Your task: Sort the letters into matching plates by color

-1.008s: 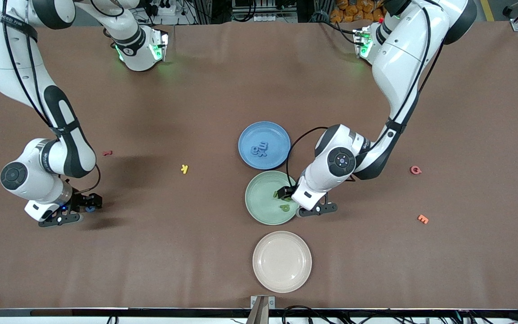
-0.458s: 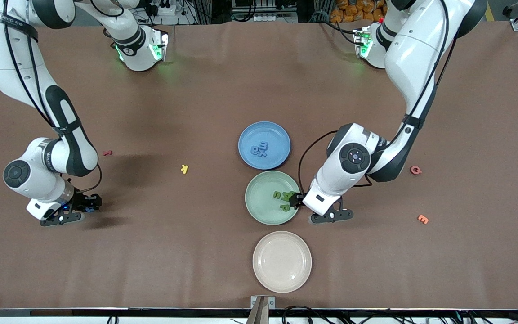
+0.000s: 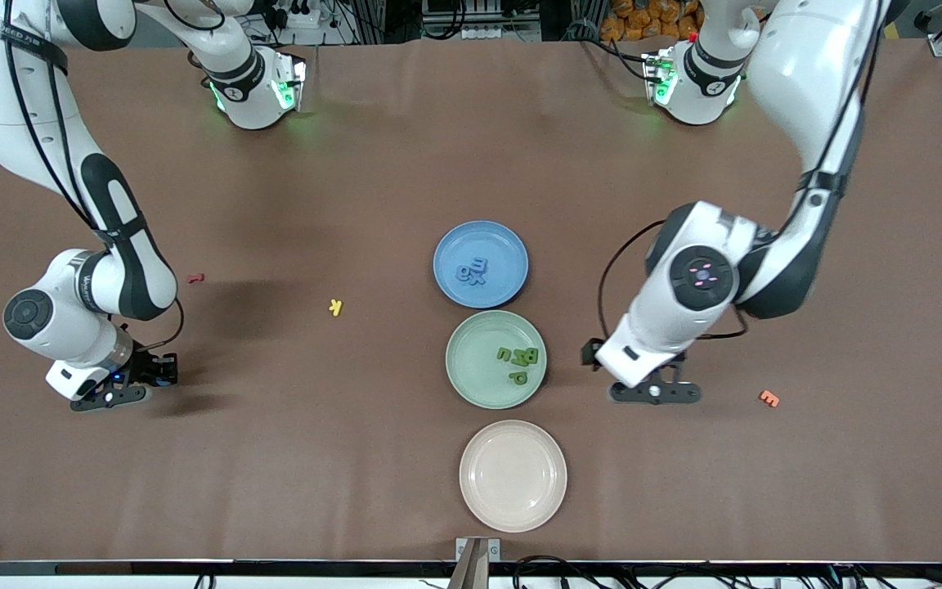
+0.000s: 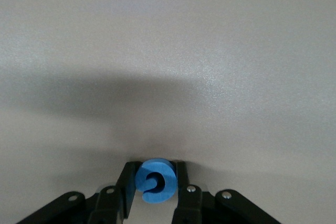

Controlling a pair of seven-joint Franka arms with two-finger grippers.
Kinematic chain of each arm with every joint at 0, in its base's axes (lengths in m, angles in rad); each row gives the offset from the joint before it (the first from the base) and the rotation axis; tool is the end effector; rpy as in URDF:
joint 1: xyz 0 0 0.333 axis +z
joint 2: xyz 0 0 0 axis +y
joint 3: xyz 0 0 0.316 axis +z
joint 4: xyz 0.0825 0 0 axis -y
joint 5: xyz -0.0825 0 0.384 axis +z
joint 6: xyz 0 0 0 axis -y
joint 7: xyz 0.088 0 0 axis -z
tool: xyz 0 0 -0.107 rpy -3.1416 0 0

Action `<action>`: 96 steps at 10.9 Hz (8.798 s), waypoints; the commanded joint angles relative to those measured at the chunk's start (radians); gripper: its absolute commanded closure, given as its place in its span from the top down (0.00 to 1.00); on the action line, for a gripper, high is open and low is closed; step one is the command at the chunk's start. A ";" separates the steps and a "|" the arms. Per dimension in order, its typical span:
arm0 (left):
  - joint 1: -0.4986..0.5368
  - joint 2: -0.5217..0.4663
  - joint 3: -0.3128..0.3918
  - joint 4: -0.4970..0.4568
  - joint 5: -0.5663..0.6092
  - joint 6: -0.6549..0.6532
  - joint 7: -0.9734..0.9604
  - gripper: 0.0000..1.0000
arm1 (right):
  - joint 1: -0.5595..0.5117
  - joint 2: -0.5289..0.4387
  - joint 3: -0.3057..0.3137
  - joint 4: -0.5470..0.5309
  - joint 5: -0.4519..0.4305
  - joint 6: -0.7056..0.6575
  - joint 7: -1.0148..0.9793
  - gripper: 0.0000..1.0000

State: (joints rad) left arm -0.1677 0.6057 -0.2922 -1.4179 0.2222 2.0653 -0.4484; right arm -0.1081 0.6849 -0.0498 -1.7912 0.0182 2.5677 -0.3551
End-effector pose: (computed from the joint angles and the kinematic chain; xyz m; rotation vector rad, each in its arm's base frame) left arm 0.6683 -0.2725 0.3621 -3.1358 0.0872 -0.1214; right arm 0.6554 -0.1021 0.1764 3.0809 0.3014 0.1307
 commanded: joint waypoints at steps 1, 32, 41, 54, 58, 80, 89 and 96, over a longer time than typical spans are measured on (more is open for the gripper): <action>0.079 -0.137 -0.004 -0.029 0.002 -0.129 0.174 1.00 | -0.021 0.012 0.033 -0.013 0.000 0.019 -0.005 0.31; 0.074 -0.615 0.309 -0.142 -0.225 -0.467 0.424 1.00 | 0.783 -0.045 0.149 0.163 0.009 -0.271 0.964 0.35; 0.091 -0.609 0.312 -0.144 -0.216 -0.468 0.422 1.00 | 0.730 -0.071 0.169 0.188 -0.003 -0.308 1.012 1.00; 0.079 -0.598 0.309 -0.135 -0.225 -0.467 0.424 1.00 | 0.260 -0.245 0.062 0.185 -0.009 -0.504 0.560 1.00; 0.077 -0.596 0.309 -0.128 -0.225 -0.467 0.425 1.00 | 0.248 -0.330 -0.044 0.182 -0.088 -0.549 0.449 1.00; 0.088 -0.600 0.309 -0.133 -0.211 -0.468 0.425 1.00 | 0.238 -0.605 -0.085 0.385 0.011 -1.057 0.436 1.00; 0.088 -0.598 0.309 -0.136 -0.210 -0.468 0.425 1.00 | 0.243 -0.604 -0.084 0.345 0.003 -1.023 0.439 1.00; 0.076 -0.596 0.309 -0.128 -0.207 -0.467 0.410 1.00 | 0.238 -0.604 -0.085 0.345 0.003 -1.025 0.438 1.00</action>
State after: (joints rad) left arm -0.0874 0.0086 0.0152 -1.5563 0.0158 1.6038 -0.0442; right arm 0.1406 0.0929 -0.1392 -1.4333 0.0184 1.5367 0.0920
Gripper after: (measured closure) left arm 0.000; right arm 0.000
